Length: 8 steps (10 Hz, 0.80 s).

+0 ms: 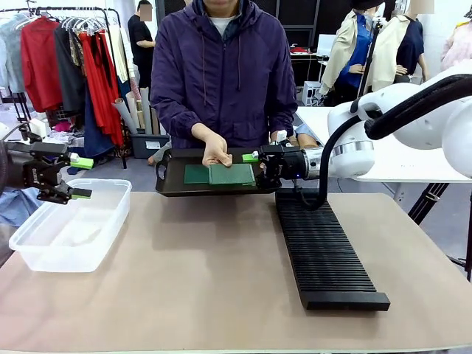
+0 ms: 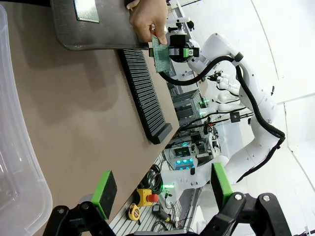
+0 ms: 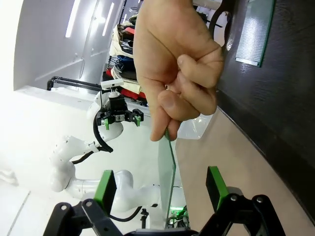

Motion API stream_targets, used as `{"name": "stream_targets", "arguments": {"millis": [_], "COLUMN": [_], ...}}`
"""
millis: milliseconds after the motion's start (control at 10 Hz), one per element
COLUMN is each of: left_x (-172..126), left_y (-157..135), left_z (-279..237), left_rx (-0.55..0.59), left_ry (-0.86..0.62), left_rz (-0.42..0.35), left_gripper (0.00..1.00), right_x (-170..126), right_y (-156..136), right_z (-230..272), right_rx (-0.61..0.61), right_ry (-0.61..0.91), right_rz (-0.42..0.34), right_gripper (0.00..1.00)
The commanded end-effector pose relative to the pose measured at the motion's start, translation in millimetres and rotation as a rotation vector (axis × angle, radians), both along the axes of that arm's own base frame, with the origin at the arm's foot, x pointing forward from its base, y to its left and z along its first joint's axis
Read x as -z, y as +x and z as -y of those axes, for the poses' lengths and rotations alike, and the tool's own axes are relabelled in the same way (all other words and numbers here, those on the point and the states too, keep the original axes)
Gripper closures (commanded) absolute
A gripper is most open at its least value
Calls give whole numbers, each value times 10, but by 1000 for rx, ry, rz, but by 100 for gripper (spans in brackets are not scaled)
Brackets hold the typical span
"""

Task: Sort PCBs into racks and boxes based on the side picked up.
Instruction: Pick up the Blank PCB handed by the Human.

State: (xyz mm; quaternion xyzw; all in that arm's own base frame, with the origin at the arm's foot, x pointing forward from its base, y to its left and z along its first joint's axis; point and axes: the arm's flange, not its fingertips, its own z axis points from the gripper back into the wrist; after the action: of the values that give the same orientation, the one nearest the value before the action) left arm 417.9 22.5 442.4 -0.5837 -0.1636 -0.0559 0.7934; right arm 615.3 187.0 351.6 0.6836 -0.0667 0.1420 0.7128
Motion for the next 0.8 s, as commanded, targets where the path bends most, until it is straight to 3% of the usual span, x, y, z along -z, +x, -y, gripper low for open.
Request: {"name": "stream_targets", "arguments": {"millis": [0,400,700], "left_x": [-17,-17,-17], "left_y": [-12,-12,-12], "left_z": [-9,-9,-9], "left_rx": [5,5,5], "left_ry": [0,0,0], "left_rz": [1,1,1], "left_gripper": [0,0,0], "right_x": [-50,-31,-9], "right_y": [91,94,101], "right_z": [-91,-104,-112], "right_rx": [30,47,61], "right_ry": [15,11,-1], "right_rz": [-34,-55,-72], "right_gripper": [16,96,100]}}
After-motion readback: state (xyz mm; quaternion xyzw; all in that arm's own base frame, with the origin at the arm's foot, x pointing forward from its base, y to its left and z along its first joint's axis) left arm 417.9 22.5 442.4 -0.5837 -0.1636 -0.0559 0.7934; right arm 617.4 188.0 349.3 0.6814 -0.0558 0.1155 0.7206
